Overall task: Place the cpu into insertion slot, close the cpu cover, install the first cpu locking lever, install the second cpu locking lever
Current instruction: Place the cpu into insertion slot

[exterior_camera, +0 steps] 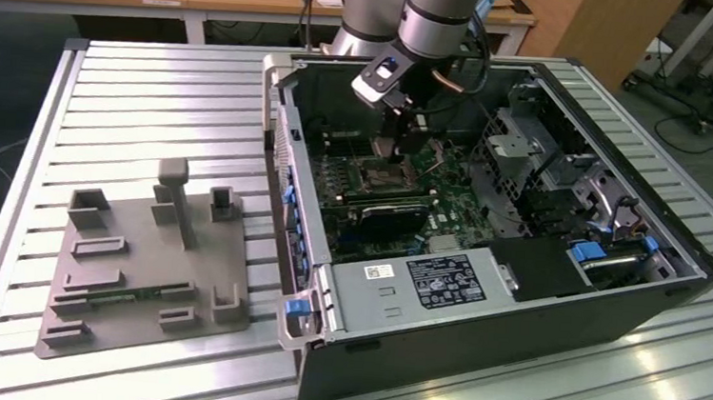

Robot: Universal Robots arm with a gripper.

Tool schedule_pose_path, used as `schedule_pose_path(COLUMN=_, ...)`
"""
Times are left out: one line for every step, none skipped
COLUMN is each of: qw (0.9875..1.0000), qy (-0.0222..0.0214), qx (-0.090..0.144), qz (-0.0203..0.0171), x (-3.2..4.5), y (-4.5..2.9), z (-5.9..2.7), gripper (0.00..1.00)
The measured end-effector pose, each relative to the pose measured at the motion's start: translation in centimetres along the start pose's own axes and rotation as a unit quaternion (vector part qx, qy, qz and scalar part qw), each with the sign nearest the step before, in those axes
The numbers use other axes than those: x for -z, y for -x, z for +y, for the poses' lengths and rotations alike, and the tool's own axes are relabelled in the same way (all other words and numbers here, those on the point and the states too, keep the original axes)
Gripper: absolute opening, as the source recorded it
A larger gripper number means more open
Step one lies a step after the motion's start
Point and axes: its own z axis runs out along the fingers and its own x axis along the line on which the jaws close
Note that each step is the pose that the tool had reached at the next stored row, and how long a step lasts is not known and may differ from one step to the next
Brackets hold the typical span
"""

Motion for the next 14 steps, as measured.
schedule_pose_path(qw=1.0000, qy=0.0000, qx=0.000, qz=0.0000, x=-0.08, y=0.00, z=0.03, gripper=0.54)
schedule_pose_path(qw=1.0000, qy=-0.0001, qx=0.000, qz=-0.0001, x=-0.13, y=0.00, z=0.05, gripper=0.54)
schedule_pose_path(qw=1.0000, qy=0.0000, qx=0.000, qz=-0.0001, x=-0.18, y=0.00, z=0.06, gripper=0.54)
schedule_pose_path(qw=1.0000, qy=0.0000, qx=0.000, qz=-0.0002, x=-0.20, y=0.00, z=0.07, gripper=0.54)
schedule_pose_path(qw=1.0000, qy=-0.0001, qx=0.000, qz=-0.0002, x=-0.21, y=0.00, z=0.07, gripper=0.54)
schedule_pose_path(qw=1.0000, qy=-0.0001, qx=0.000, qz=-0.0004, x=-0.21, y=0.01, z=0.07, gripper=0.54)
schedule_pose_path(qw=1.0000, qy=-0.0001, qx=0.000, qz=-0.0006, x=-0.21, y=0.00, z=0.07, gripper=0.54)
schedule_pose_path(qw=1.0000, qy=0.0000, qx=0.000, qz=-0.0008, x=-0.21, y=0.00, z=0.07, gripper=0.54)
schedule_pose_path(qw=1.0000, qy=0.0000, qx=0.000, qz=-0.0009, x=-0.21, y=0.01, z=0.07, gripper=0.54)
schedule_pose_path(qw=1.0000, qy=0.0000, qx=0.000, qz=-0.0011, x=-0.22, y=0.00, z=0.08, gripper=0.54)
schedule_pose_path(qw=1.0000, qy=0.0000, qx=0.000, qz=-0.0013, x=-0.22, y=0.00, z=0.07, gripper=0.54)
schedule_pose_path(qw=1.0000, qy=0.0000, qx=0.000, qz=-0.0015, x=-0.22, y=0.00, z=0.07, gripper=0.54)
schedule_pose_path(qw=1.0000, qy=0.0000, qx=0.000, qz=-0.0018, x=-0.22, y=0.00, z=0.07, gripper=0.54)
schedule_pose_path(qw=1.0000, qy=0.0000, qx=0.000, qz=-0.0020, x=-0.22, y=0.00, z=0.07, gripper=0.54)
